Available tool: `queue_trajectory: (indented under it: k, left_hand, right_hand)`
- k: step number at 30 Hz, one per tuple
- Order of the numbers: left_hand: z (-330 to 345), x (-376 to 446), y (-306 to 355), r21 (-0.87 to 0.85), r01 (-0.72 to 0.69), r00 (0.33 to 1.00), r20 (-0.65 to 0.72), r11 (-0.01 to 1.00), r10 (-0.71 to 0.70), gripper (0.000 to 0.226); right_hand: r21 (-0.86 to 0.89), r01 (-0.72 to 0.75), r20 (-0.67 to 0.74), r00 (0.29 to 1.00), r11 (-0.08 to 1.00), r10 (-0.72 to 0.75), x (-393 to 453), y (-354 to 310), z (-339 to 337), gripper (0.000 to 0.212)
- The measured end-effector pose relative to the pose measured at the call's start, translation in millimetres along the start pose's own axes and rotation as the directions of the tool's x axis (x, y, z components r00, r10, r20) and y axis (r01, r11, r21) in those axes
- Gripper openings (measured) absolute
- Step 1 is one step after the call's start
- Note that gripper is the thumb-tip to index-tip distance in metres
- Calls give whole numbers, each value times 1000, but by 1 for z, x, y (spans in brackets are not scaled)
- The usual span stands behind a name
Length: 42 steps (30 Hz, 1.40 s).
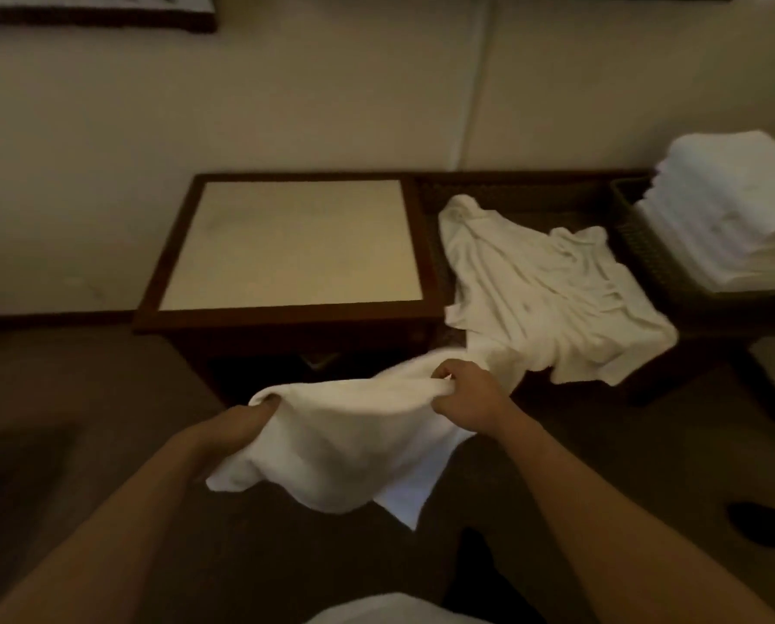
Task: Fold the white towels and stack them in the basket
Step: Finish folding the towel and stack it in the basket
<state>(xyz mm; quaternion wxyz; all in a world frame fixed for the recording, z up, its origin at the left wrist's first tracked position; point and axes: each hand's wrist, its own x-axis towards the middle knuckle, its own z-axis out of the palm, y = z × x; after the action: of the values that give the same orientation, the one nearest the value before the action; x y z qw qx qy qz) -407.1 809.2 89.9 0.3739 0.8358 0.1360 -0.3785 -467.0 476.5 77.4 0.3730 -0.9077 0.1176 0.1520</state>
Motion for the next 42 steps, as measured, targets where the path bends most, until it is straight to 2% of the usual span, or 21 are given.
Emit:
queue_trajectory:
  k: [3, 6, 8, 12, 16, 19, 20, 22, 23, 24, 25, 26, 27, 29, 30, 32, 34, 35, 37, 39, 42]
  left_hand:
    - [-33, -26, -25, -55, -53, 999, 4, 997, 53, 68]
    - [-31, -56, -3, -51, -276, 959, 53, 960, 278, 45]
    - [-28, -69, 8, 10, -452, 891, 56, 892, 451, 42]
    - [-44, -72, -2, -89, -557, 820, 98, 826, 564, 32]
    - [-42, -53, -38, 126, -555, 825, 215, 822, 523, 41]
    - [-30, -33, -61, 165, -607, 794, 132, 777, 593, 61]
    - [-28, -25, -66, 191, -645, 762, 84, 740, 642, 54]
    - [-29, -23, -63, 226, -667, 709, -101, 710, 698, 21]
    - [-34, -26, -59, 177, -650, 711, -202, 739, 674, 12]
    - [-39, -27, -54, 103, -626, 725, -289, 773, 626, 14]
    - [-43, -31, -50, 66, -601, 736, -342, 796, 584, 19]
    - [-46, -33, -46, 67, -597, 736, -349, 799, 579, 24]
    - [-46, -41, -39, 119, -615, 731, -285, 780, 620, 29]
    - [-35, -58, -22, 184, -699, 693, -62, 691, 718, 40]
    - [-26, -64, -13, 175, -746, 656, 22, 643, 755, 42]
    - [-17, -71, 4, 165, -799, 591, 37, 578, 806, 36]
    - [-23, -70, 17, 168, -805, 569, -55, 569, 821, 19]
    - [-29, -69, 19, 137, -791, 589, -94, 596, 803, 13]
    - [-37, -66, 14, -30, -765, 644, -61, 643, 763, 14]
    - [-31, -65, 2, -149, -705, 693, 67, 694, 718, 12]
    - [-10, -49, -23, -45, -603, 785, 146, 797, 602, 33]
  right_hand:
    - [124, 112, 124, 984, 986, -127, -4, -70, 41, 30]
    - [249, 238, 345, 884, 939, -315, -15, -128, 69, 65]
    - [241, 315, 441, 807, 918, -393, -21, -154, 81, 56]
    - [219, 344, 299, 867, 913, -399, -25, -169, 71, 21]
    - [324, 389, 199, 864, 863, -463, -38, -170, 40, 20]
    - [453, 357, 171, 865, 817, -473, -46, -169, 17, 25]
    - [476, 337, 166, 873, 812, -459, -46, -166, 12, 26]
    - [415, 280, 144, 919, 866, -366, -42, -151, 5, 24]
    - [267, 231, 133, 953, 936, -274, -37, -140, 2, 29]
    - [18, 156, 115, 981, 988, -157, -32, -129, -1, 45]
    - [-210, 72, 99, 994, 975, -52, -32, -119, -3, 70]
    - [-331, 45, 105, 994, 942, -11, -35, -114, -2, 98]
    - [-331, 78, 133, 990, 940, -36, -38, -114, 2, 118]
    - [-229, 246, 246, 951, 942, -188, -48, -134, 18, 128]
    - [-203, 323, 310, 917, 924, -252, -51, -147, 29, 122]
    - [-152, 413, 346, 873, 898, -343, -48, -166, 48, 79]
    - [-92, 380, 244, 905, 920, -349, -44, -176, 45, 31]
    - [-57, 363, 179, 920, 930, -348, -42, -178, 38, 22]
    - [-33, 386, 91, 920, 922, -382, -43, -181, 24, 17]
    - [60, 427, 35, 902, 902, -430, -50, -184, 14, 6]
    - [303, 403, -116, 915, 864, -386, -56, -182, 4, 15]
